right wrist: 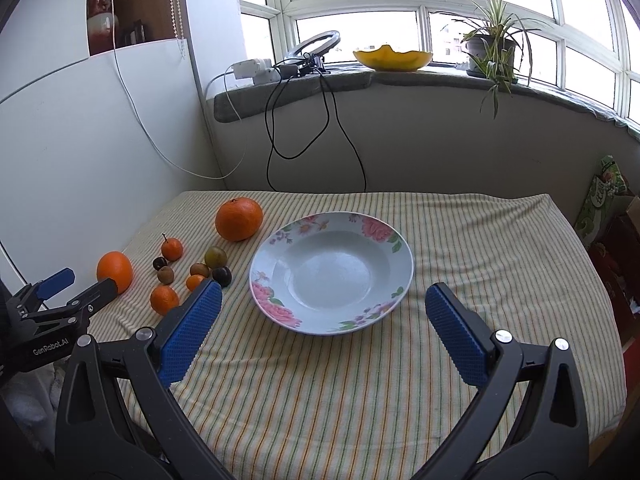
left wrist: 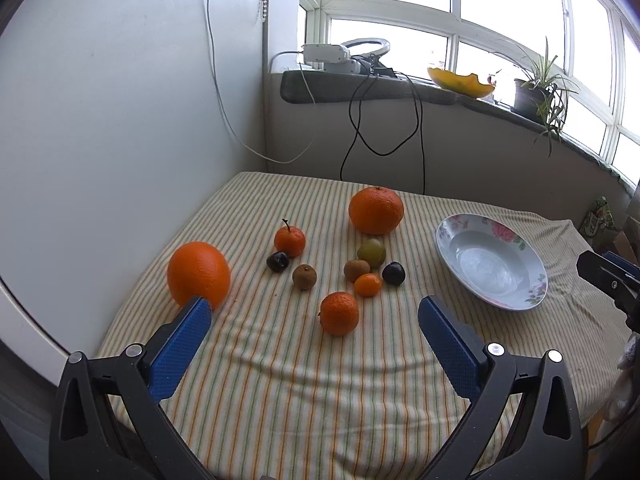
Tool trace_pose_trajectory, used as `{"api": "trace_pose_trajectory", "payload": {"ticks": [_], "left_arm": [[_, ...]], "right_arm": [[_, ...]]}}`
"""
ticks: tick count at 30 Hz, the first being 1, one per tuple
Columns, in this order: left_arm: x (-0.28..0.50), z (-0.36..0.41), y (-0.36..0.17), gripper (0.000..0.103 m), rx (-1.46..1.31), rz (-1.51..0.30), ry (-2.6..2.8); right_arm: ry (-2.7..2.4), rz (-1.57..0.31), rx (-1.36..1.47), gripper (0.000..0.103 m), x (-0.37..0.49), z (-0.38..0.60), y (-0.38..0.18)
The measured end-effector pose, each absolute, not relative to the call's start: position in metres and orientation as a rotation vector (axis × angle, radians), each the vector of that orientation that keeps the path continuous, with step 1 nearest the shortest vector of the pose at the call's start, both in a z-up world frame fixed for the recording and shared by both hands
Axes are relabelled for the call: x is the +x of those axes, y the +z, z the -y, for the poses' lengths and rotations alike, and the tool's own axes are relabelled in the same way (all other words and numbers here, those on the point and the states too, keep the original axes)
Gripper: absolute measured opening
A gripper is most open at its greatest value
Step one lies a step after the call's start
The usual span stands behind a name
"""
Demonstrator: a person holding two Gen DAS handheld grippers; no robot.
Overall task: Organize fruits
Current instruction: 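Move the right gripper to the small tangerine and close on it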
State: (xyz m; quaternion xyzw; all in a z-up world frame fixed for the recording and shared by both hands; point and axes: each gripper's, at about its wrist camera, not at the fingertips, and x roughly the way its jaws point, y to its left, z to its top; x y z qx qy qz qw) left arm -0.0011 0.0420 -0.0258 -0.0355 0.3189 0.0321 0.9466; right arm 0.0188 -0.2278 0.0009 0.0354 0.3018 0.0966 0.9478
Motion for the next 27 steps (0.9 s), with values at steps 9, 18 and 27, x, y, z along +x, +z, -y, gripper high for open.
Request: {"api": "trace_pose_trajectory", "payload": {"ticks": [9, 18, 27], "left_arm": [[-0.002, -0.071, -0.048, 0.094, -0.14, -0.71, 0.074], [0.001, -0.073, -0.061, 0.08, -0.196, -0.748, 0.008], [0.012, -0.067, -0.07, 0.066, -0.235, -0.775, -0.074]], "right_arm": [[0.305, -0.636, 0.008, 0.103, 0.027, 0.191, -0.006], [0.455, -0.688, -0.037, 0.087, 0.039, 0.149, -0.019], [0.589, -0.811, -0.056, 0.054, 0.076, 0.11, -0.042]]}}
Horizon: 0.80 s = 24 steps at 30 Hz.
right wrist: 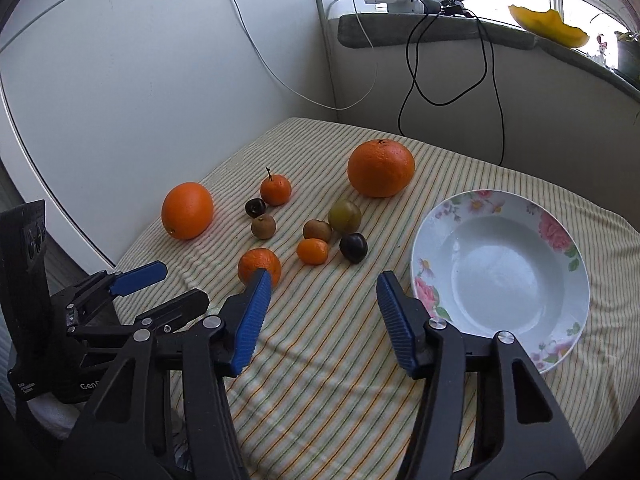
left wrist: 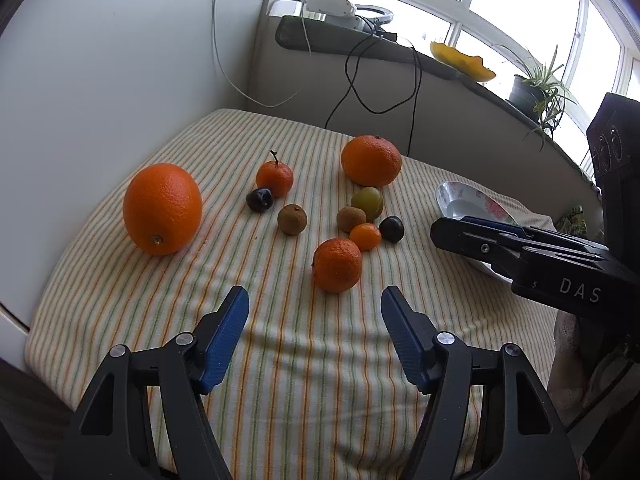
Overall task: Organize fruits
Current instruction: 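Move the right gripper to the small tangerine and close on it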
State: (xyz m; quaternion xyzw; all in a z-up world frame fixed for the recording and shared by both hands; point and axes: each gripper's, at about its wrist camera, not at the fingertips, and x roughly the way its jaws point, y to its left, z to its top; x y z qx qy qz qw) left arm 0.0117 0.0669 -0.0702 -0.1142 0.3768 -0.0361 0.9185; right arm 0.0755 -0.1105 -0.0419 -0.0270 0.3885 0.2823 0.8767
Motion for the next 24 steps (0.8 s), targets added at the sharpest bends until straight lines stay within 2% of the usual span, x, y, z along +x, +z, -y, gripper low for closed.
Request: {"api": "trace_pose_trajectory", "payload": {"ticks": [6, 15, 24], "left_arm": [[0.022, -0.064, -0.077, 0.056, -0.253, -0.787, -0.117], [0.038, -0.065, -0.082, 0.048, -0.273, -0.793, -0.158], [0.05, -0.064, -0.092, 0.047, -0.285, -0.816, -0.184]], "right_arm": [[0.658, -0.877, -0.058, 0.041, 0.1, 0.087, -0.054], [0.67, -0.943, -0.12, 0.034, 0.128, 0.056, -0.074], [0.666, -1.001, -0.124, 0.033, 0.146, 0.05, -0.088]]}}
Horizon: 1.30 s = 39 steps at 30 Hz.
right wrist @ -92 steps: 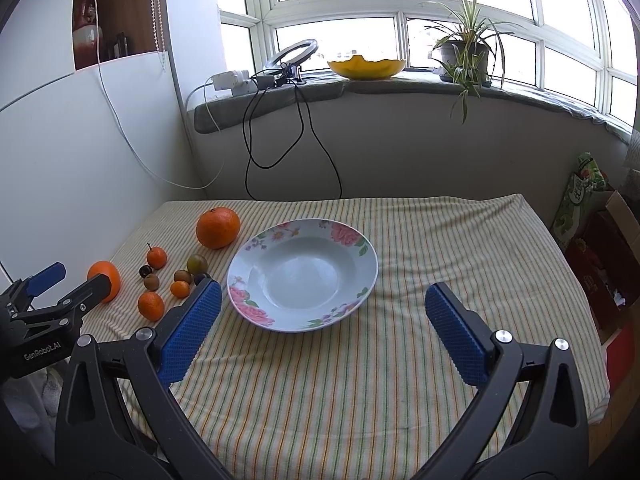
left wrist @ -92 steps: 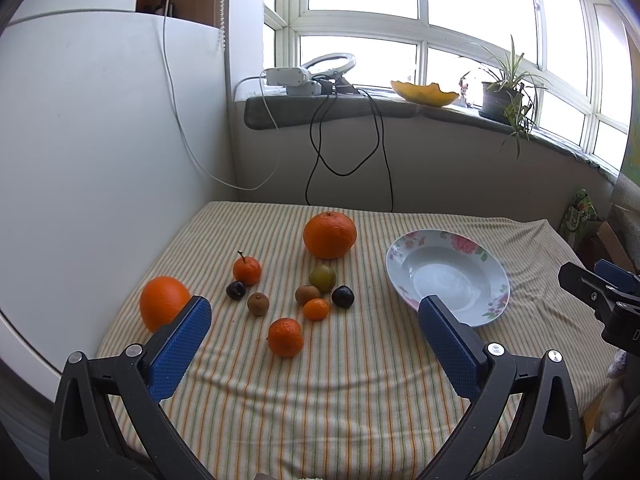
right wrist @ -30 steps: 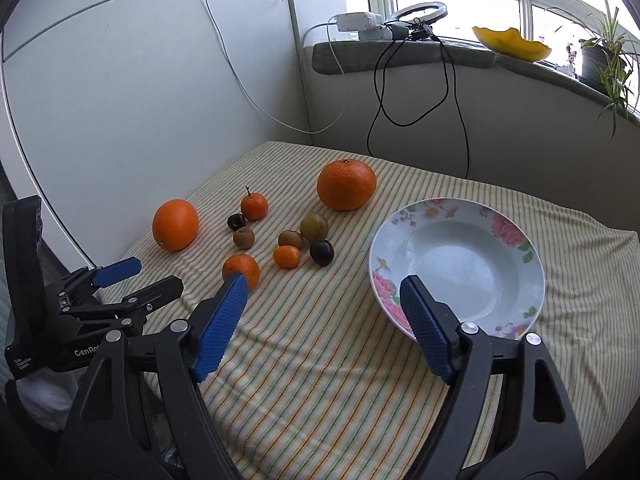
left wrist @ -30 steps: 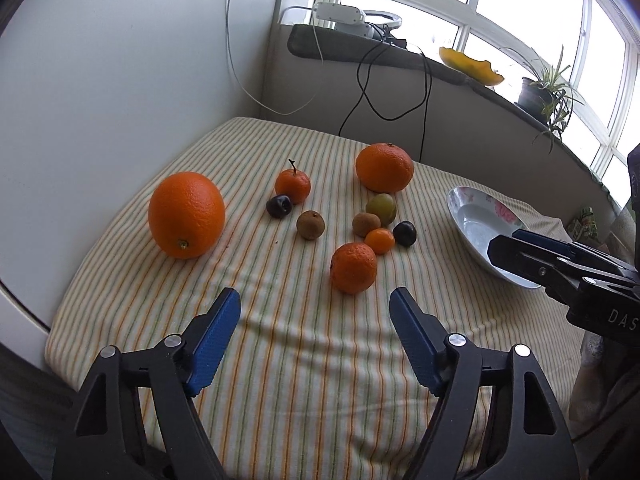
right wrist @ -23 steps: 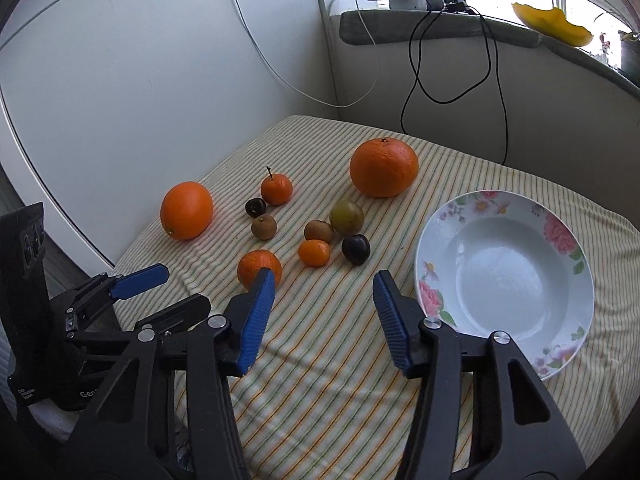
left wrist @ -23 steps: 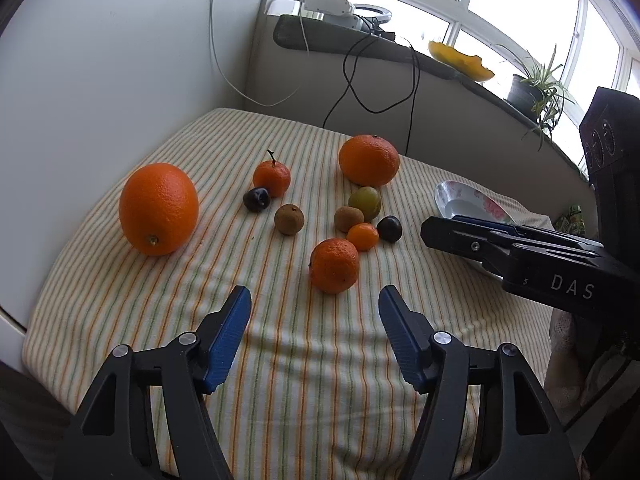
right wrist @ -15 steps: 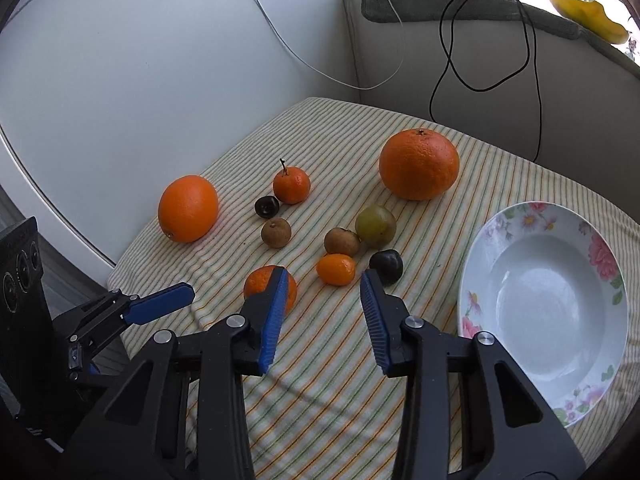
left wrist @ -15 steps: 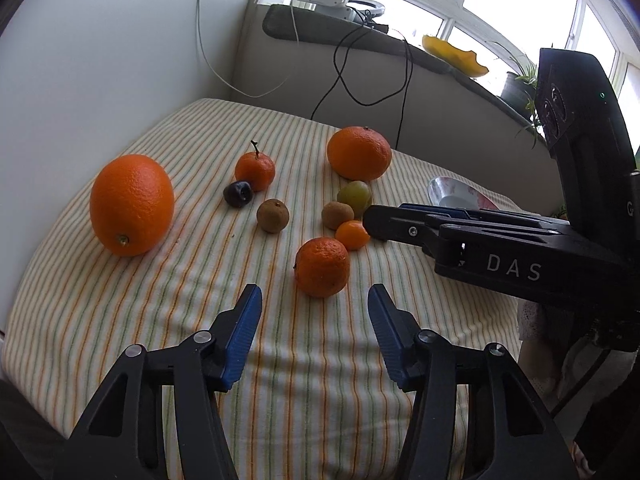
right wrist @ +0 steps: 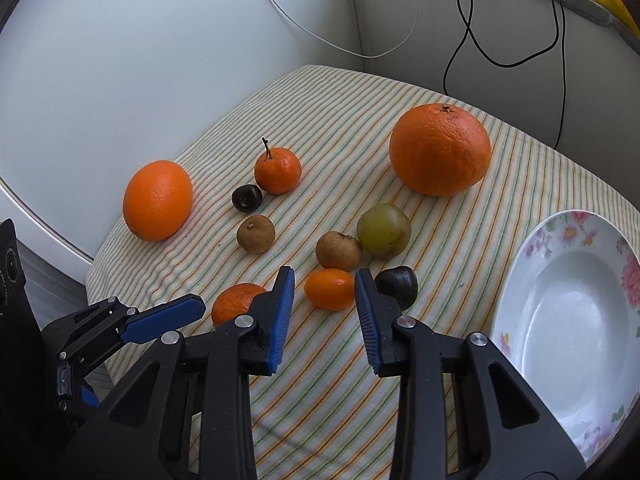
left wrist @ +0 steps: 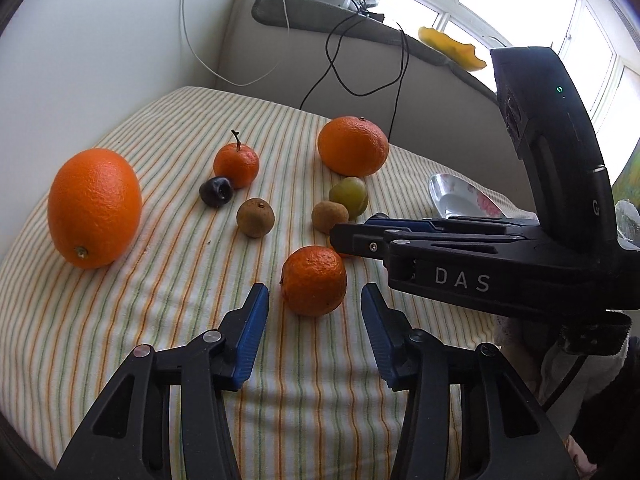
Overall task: Organize fruits
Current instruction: 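Move the right gripper to the small tangerine and close on it, then carry the tangerine over the white bowl and open the right gripper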
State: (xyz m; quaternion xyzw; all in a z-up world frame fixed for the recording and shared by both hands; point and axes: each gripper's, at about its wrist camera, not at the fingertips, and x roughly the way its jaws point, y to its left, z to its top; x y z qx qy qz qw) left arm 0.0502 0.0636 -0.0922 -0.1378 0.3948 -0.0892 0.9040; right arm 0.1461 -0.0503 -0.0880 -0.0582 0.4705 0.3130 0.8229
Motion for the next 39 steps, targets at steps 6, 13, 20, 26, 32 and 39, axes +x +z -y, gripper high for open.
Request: {"api": "trace_pose_trajectory", "payload": {"ticks": [6, 13, 20, 26, 32, 39], "left_arm": [[0.058, -0.061, -0.095, 0.039, -0.284, -0.823, -0.198], [0.059, -0.065, -0.096, 0.034, -0.295, -0.819, -0.203], [0.054, -0.067, -0.094, 0.034, -0.306, -0.811, -0.201], [0.048, -0.069, -0.086, 0.034, -0.307, -0.795, -0.199], [0.045, -0.061, -0.075, 0.034, -0.297, -0.779, -0.213], [0.048, -0.042, -0.063, 0.034, -0.277, -0.764, -0.245]], "right_arm": [[0.676, -1.049, -0.116, 0.033, 0.156, 0.051, -0.102], [0.68, -1.059, -0.125, 0.03, 0.161, 0.047, -0.107], [0.689, -1.052, -0.088, 0.03, 0.156, 0.053, -0.104], [0.688, -1.016, -0.064, 0.03, 0.149, 0.064, -0.091], [0.685, -0.976, -0.032, 0.03, 0.14, 0.082, -0.073], [0.64, -0.916, -0.019, 0.03, 0.131, 0.111, -0.05]]}}
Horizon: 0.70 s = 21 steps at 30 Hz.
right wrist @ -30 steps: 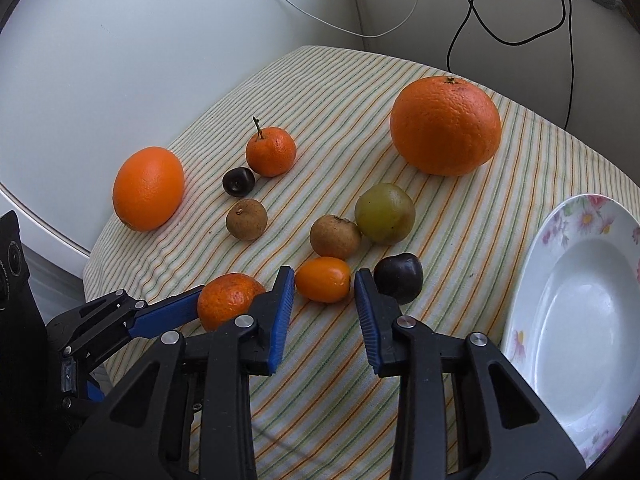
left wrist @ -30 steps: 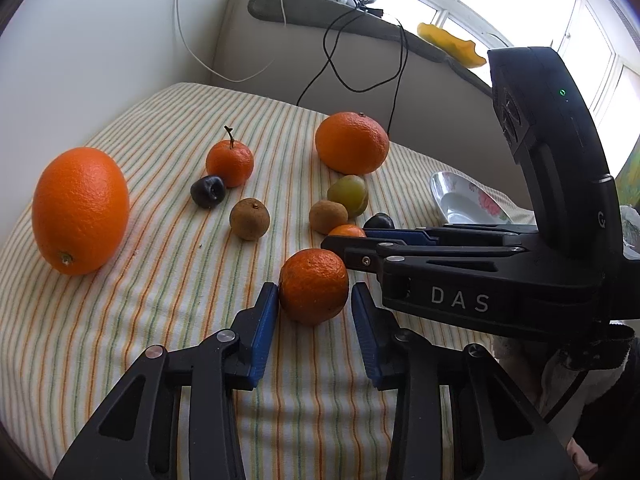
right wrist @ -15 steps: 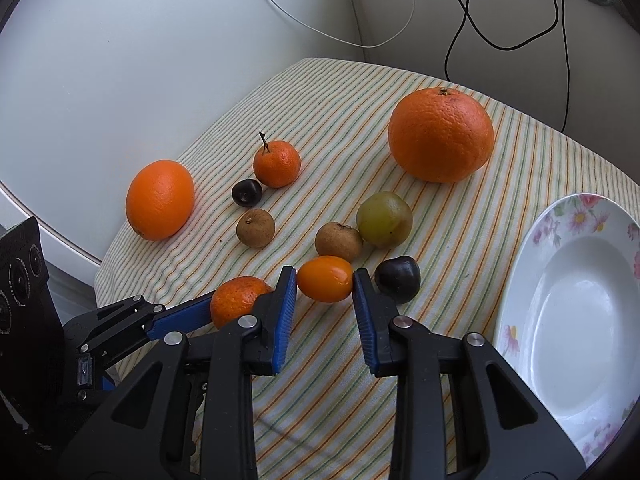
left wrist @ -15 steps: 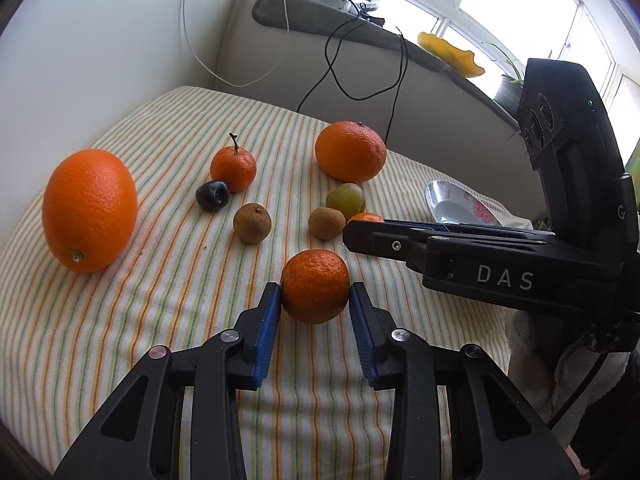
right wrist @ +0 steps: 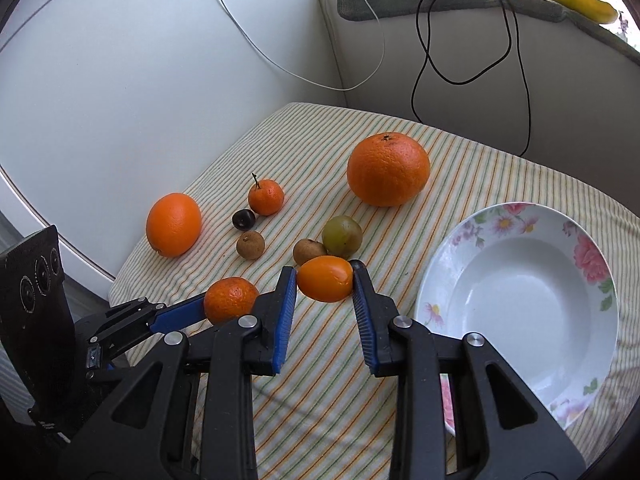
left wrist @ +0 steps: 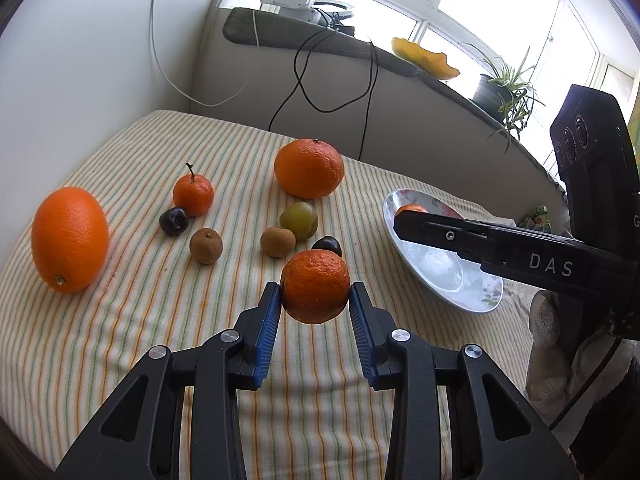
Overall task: Organize fruits
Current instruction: 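Carry the tangerine over the white bowl and open the right gripper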
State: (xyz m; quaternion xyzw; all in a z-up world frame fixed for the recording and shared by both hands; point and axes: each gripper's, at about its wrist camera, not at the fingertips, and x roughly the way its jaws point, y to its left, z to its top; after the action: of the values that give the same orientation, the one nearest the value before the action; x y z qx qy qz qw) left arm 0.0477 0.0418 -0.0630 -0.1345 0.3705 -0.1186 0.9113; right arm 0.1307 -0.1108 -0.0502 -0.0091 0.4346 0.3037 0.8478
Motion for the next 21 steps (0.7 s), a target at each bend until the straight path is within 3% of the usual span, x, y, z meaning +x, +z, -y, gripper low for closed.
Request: {"api": "trace_pose_trajectory", "payload": {"ticks": [21], "left_arm": [[0.092, 0.053, -0.048, 0.034, -0.168, -0.76, -0.375]], "right_arm": [[0.412, -0.885, 0.029, 0.03, 0.169, 0.224, -0.057]]}}
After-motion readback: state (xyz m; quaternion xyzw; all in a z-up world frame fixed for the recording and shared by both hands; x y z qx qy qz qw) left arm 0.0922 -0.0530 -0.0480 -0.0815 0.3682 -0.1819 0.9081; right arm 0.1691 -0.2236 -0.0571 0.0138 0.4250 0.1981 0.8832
